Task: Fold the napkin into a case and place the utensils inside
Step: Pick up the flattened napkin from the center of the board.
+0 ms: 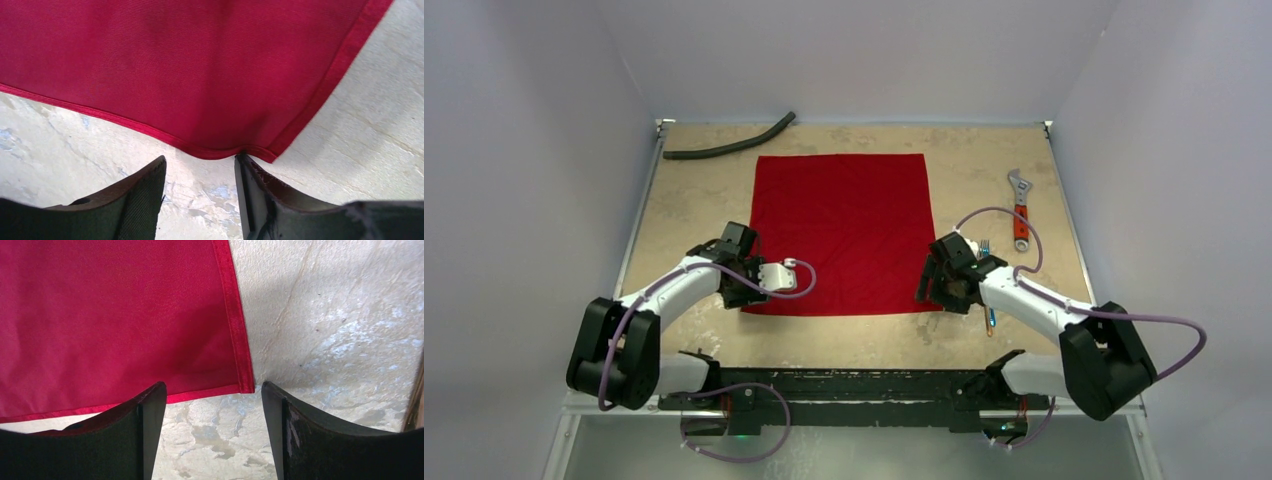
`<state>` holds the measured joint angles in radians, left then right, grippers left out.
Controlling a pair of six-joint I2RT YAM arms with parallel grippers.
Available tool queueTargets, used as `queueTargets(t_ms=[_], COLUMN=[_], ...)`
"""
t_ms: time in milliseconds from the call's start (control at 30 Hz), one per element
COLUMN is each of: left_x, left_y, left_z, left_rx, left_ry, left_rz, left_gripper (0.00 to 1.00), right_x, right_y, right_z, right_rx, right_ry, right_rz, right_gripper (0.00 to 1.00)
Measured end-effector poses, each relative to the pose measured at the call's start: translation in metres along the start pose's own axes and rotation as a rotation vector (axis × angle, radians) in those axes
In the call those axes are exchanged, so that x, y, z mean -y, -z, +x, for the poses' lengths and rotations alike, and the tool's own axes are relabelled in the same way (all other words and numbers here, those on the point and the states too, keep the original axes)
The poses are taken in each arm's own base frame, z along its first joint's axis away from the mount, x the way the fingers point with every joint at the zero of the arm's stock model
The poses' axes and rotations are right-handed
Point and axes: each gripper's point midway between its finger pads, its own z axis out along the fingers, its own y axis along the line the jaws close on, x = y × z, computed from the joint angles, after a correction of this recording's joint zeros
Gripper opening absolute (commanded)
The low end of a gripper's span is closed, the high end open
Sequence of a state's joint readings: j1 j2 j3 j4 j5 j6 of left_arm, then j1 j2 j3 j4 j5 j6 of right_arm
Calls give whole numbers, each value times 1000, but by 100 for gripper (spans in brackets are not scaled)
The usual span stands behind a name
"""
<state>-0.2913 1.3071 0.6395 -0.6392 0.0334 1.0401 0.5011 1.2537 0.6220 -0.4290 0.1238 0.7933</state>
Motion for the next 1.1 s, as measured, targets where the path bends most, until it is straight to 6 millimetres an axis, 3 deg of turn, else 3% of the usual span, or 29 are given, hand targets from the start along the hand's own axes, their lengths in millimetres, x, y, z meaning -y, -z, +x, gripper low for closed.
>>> queueTargets(t_ms=[100, 300, 433, 533, 600, 800, 967, 1100], left_x=[-5, -10, -10, -10, -9, 3, 15, 27], left_y=[-2, -3, -3, -3, -3, 5, 21, 13], left_z=[-1, -2, -2, -3, -4, -7, -17, -18], left_rx=[2, 3, 6, 11, 18, 52, 130, 127], left_ry=[1, 2, 4, 7, 7, -44, -112, -126], left_rz=[-20, -37, -36, -35, -28, 29, 53, 121], left_gripper=[46, 41, 22, 17, 24, 61, 66, 66], right_x=[-1, -7, -6, -6, -7, -12, -17, -29], right_y=[-4, -9, -11, -10, -7, -2, 1, 8], right_z=[2, -3, -5, -6, -8, -12, -15, -27], right_rx=[4, 36, 46, 53, 59, 72, 76, 101], right_ry=[5, -3, -1, 0, 0, -1, 0, -3], right_rz=[12, 10, 23, 26, 20, 3, -10, -40], right_gripper=[63, 32, 11, 7, 7, 7, 6, 6])
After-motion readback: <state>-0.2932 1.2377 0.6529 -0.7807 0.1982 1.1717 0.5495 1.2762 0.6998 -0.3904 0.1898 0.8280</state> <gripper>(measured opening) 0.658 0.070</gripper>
